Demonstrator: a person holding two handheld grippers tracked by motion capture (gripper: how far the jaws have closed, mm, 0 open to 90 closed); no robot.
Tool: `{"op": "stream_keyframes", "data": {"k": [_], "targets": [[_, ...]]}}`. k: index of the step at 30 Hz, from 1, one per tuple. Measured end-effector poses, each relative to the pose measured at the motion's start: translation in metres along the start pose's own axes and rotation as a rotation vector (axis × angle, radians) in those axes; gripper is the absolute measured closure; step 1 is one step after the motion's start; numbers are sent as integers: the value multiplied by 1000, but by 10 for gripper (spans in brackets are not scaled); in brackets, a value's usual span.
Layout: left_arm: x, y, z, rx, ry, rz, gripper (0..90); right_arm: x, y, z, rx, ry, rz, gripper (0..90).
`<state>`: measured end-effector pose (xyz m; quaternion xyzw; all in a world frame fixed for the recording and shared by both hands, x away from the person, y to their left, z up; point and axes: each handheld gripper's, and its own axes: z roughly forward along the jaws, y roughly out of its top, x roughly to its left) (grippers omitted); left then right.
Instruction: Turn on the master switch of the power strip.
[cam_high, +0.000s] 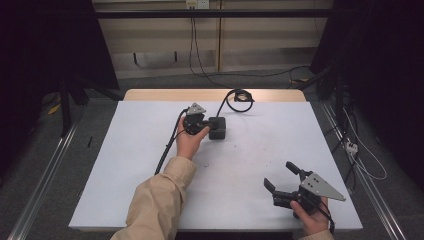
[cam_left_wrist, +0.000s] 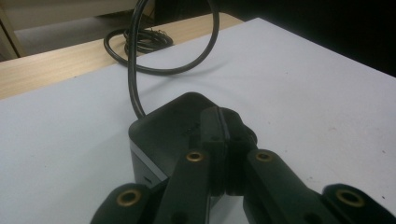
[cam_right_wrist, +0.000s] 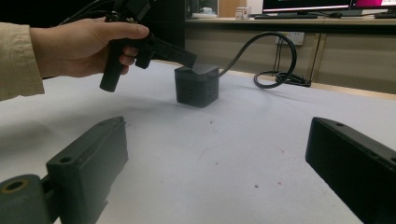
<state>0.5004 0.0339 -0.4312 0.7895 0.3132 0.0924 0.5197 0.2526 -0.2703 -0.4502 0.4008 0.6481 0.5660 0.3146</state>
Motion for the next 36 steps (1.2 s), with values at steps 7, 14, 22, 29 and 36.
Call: {"op": "stream_keyframes", "data": {"k": [7, 14, 22, 29, 36], "targets": [[-1, 2, -3, 5, 9, -4, 809, 1, 0, 1, 2, 4, -2, 50], [-4, 5, -6, 2, -8, -11, 676, 1, 0, 1, 2, 5, -1, 50], [-5, 5, -8, 23, -10, -30, 505, 2, 0, 2, 4, 4, 2, 50], [-7, 5, -8, 33, -15, -36, 376, 0, -1, 1, 5, 1, -1, 50], [-10, 7, -13, 46, -27, -27, 291, 1, 0, 1, 4, 4, -2, 50]]}}
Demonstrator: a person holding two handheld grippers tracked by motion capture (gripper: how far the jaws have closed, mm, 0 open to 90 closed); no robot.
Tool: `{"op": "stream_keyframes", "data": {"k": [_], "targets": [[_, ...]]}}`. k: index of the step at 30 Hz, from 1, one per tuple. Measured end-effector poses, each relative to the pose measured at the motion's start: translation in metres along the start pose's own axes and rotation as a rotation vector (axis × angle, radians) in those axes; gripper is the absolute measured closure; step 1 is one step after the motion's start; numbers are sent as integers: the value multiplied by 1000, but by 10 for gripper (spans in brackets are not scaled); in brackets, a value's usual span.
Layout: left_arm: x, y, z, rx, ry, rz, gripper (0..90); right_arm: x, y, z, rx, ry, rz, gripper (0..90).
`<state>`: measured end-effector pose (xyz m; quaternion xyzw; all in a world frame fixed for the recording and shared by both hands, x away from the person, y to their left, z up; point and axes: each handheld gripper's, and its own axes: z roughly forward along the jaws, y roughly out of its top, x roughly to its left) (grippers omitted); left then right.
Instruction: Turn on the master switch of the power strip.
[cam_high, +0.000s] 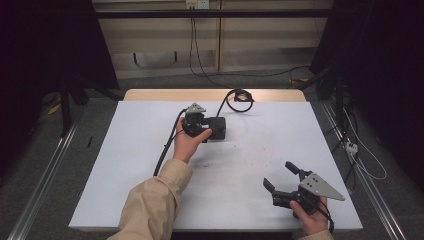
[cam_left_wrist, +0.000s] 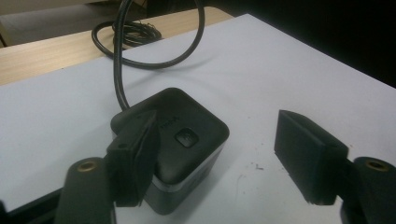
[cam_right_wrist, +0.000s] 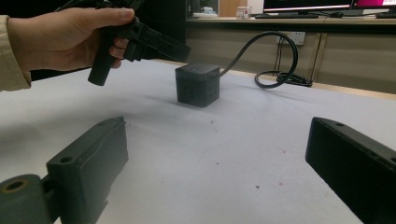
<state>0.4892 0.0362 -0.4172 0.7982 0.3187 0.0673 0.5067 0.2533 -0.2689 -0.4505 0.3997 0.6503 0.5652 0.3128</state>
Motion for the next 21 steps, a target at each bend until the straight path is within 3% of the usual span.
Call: {"op": "stream_keyframes", "data": {"k": [21], "targets": [[-5, -9, -21, 2, -39, 30, 173, -1, -1, -2, 3, -4, -4, 50]]}}
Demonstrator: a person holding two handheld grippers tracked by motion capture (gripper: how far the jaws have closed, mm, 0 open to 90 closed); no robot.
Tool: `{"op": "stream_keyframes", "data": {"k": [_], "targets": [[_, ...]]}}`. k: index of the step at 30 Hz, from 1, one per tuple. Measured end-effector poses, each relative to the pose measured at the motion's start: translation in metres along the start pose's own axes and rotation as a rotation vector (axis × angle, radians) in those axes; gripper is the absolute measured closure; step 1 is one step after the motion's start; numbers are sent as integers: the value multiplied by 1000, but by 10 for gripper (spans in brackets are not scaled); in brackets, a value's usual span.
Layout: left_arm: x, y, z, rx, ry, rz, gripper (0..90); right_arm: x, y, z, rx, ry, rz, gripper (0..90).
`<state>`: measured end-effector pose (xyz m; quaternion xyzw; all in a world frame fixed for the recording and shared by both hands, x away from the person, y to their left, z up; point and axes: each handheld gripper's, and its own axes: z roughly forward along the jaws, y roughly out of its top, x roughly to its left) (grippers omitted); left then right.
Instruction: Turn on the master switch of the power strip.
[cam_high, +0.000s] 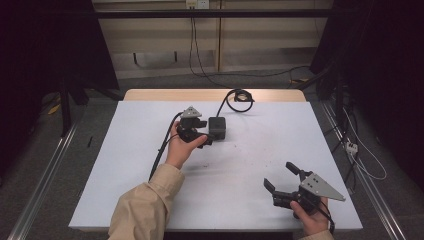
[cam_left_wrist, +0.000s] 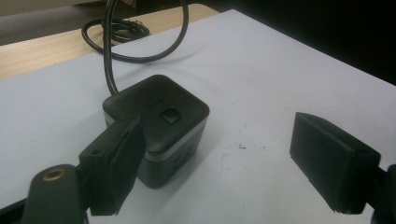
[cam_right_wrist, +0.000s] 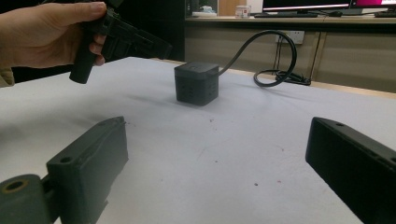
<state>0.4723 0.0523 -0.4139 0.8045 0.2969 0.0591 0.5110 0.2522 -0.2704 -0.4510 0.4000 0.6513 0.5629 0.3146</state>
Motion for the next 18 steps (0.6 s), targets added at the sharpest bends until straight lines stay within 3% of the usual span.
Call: {"op": "stream_keyframes", "data": {"k": [18], "targets": [[1, -17, -23, 23, 4, 17, 117, 1, 0, 0, 2, 3, 1, 49]]}}
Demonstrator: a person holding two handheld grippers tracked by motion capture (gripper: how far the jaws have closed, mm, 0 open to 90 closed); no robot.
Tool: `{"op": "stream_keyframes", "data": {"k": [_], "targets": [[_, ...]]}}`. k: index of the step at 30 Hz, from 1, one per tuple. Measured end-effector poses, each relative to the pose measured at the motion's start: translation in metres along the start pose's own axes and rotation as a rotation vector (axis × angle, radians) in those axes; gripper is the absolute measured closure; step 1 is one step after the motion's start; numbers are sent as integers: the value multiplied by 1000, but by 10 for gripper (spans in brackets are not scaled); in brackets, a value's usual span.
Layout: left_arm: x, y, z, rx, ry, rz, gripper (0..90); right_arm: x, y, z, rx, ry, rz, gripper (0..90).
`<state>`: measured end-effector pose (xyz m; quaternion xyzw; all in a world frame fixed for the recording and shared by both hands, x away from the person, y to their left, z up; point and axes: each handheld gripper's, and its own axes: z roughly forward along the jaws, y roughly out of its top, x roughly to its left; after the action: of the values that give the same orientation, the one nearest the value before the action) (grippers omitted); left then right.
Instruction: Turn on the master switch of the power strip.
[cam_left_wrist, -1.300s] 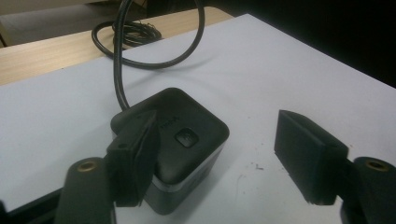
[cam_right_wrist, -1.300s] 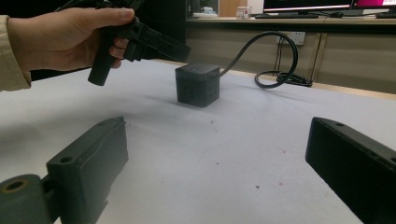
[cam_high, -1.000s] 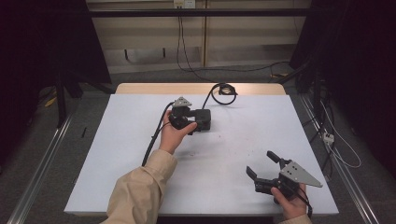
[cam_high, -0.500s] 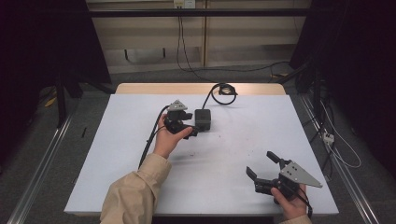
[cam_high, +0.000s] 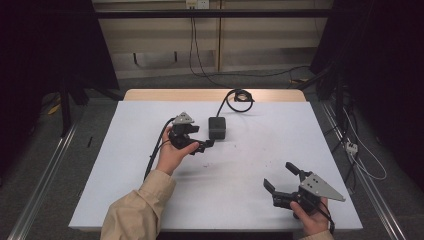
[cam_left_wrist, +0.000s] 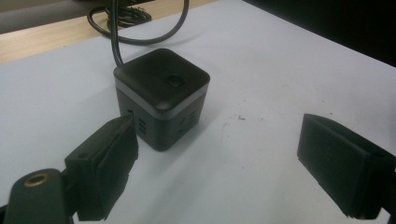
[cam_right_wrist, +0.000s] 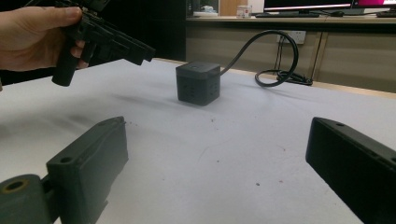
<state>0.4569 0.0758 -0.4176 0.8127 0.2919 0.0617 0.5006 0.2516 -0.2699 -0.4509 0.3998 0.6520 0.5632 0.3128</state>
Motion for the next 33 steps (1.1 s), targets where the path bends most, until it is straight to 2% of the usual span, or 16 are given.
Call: {"op": "stream_keyframes", "data": {"k": [16, 24, 28, 33], "targets": [[4, -18, -25, 14, 17, 11, 89, 0, 0, 0, 0, 1, -3, 49], [5, -27, -40, -6, 25, 0, 87, 0, 0, 0, 0, 1, -4, 49], [5, -30, -49, -1, 47, 22, 80, 1, 0, 0, 0, 1, -4, 49], [6, -38, -59, -24, 45, 0, 82, 0, 0, 0, 0, 2, -4, 49]]}}
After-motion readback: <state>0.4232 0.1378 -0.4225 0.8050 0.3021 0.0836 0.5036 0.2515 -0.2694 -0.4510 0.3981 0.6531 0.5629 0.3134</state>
